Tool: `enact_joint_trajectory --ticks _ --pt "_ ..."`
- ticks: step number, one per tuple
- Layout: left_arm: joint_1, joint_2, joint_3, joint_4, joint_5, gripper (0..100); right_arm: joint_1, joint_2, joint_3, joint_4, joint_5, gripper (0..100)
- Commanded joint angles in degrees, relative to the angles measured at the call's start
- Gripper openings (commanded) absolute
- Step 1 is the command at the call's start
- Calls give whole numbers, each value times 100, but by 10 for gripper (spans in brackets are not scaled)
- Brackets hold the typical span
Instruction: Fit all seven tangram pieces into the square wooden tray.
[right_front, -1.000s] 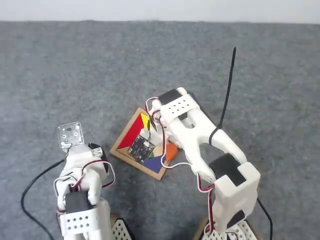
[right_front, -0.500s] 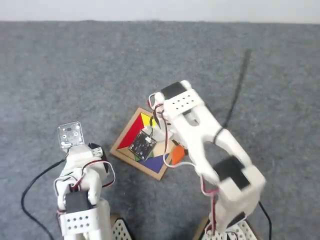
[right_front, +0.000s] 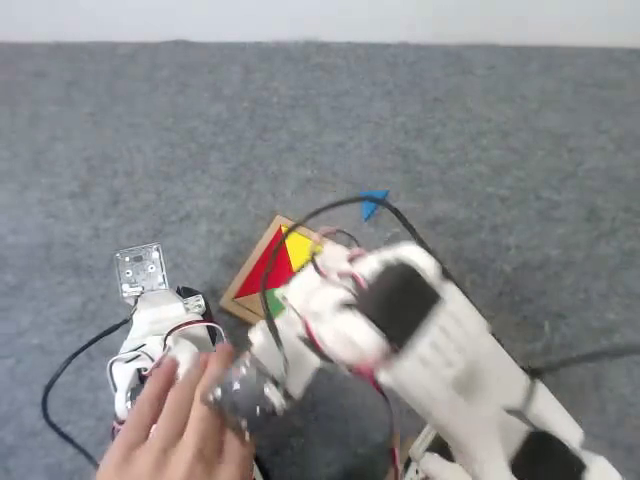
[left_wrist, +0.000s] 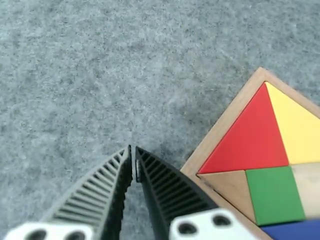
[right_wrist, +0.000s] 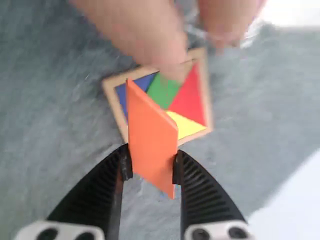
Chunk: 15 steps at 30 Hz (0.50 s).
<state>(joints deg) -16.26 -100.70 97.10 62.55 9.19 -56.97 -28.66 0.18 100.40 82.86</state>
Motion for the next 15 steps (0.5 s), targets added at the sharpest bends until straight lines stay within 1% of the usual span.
enact_joint_trajectory --ticks 1,7,12,15 --pt "-26 -53 -48 53 0 14 -400 -945 -299 119 -695 9" --pt "26 -44 -48 53 0 14 -1007 -1763 -308 75 -1319 9" --pt "677 -44 -48 53 0 14 -1095 -1833 -404 119 -1565 9" --pt "782 -44 -48 53 0 14 -1059 -1877 -466 136 -1582 9"
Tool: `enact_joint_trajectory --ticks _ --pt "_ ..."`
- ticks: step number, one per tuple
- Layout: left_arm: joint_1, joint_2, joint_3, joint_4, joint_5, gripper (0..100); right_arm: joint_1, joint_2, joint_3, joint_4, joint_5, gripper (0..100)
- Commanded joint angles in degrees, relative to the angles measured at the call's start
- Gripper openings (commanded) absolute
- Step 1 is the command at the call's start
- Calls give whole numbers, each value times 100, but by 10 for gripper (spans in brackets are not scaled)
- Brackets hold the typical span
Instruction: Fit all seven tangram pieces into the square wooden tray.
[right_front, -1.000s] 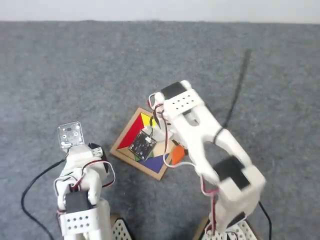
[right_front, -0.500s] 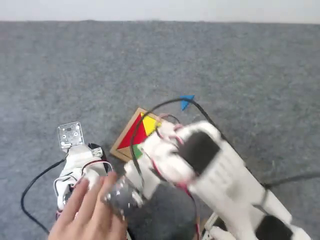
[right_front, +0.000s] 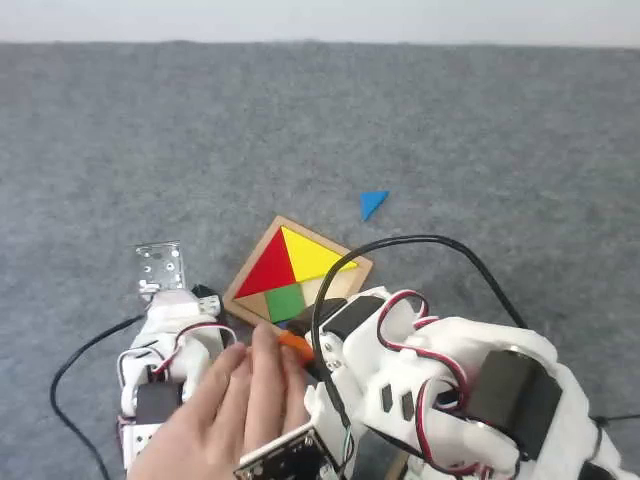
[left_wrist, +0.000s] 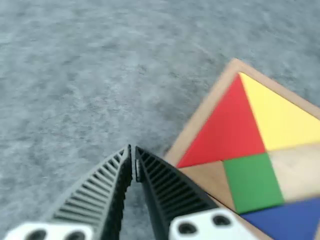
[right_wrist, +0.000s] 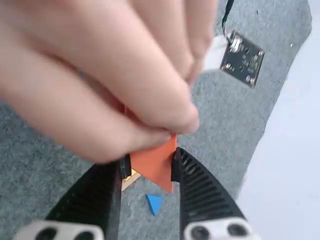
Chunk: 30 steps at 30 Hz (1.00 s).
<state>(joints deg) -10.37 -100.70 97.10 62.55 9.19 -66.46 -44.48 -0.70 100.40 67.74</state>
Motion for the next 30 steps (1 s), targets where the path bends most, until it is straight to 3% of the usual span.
enact_joint_trajectory --ticks 1,9,13,17,22,26,30 --pt "193 -44 -48 53 0 14 -101 -295 -404 163 -79 9" --pt "193 -53 -48 53 0 14 1077 -505 -492 207 -422 9" --pt "229 -53 -48 53 0 14 1991 -637 -378 189 -1125 9" --pt "237 -53 -48 53 0 14 3301 -813 527 163 -1371 9" --pt "290 -53 -48 62 0 14 4075 -1780 1442 163 -1371 8" --pt "1292 -70 -48 62 0 14 4374 -2730 1574 215 -1398 8" --pt "2400 -114 -48 62 0 14 5429 -2844 2303 163 -1626 8"
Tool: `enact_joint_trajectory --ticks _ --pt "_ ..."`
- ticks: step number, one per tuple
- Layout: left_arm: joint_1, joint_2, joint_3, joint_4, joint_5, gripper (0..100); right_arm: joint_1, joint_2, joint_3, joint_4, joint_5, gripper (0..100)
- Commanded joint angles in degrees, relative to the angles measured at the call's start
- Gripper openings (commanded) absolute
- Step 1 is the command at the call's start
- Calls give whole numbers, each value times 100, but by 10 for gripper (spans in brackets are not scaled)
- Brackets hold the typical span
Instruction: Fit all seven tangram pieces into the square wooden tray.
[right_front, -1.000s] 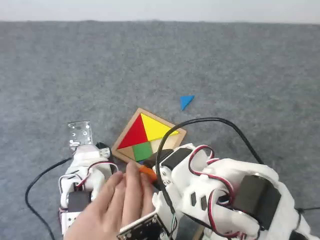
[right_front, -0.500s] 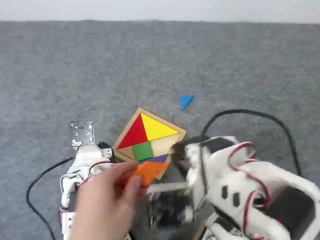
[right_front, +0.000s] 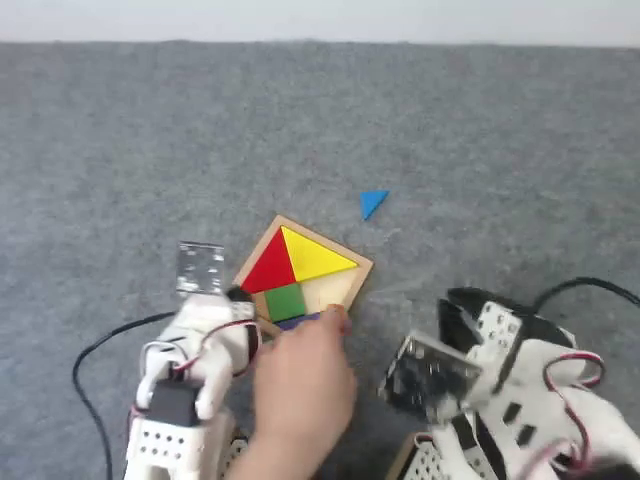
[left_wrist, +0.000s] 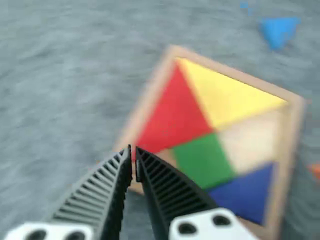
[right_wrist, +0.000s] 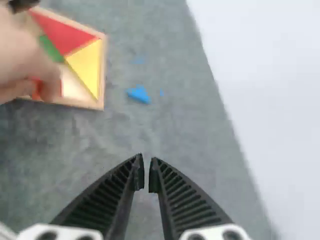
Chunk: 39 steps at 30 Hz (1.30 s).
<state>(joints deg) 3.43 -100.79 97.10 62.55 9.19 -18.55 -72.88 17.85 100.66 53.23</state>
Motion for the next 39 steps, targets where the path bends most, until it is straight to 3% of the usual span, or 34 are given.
enact_joint_trajectory --ticks 1,5,11,15,39 --pt "1240 -193 -57 62 0 14 690 -13 703 101 -220 8" --pt "1714 -396 -66 62 0 14 426 -66 1327 48 -510 8" --pt "1732 -387 -66 1073 -9 14 -365 -66 1345 40 -1055 8" --pt "1732 -387 -66 1020 0 14 -646 -66 1345 4 -1451 8" --pt "1732 -369 -66 1002 0 14 -690 -1771 2602 -286 -1767 8"
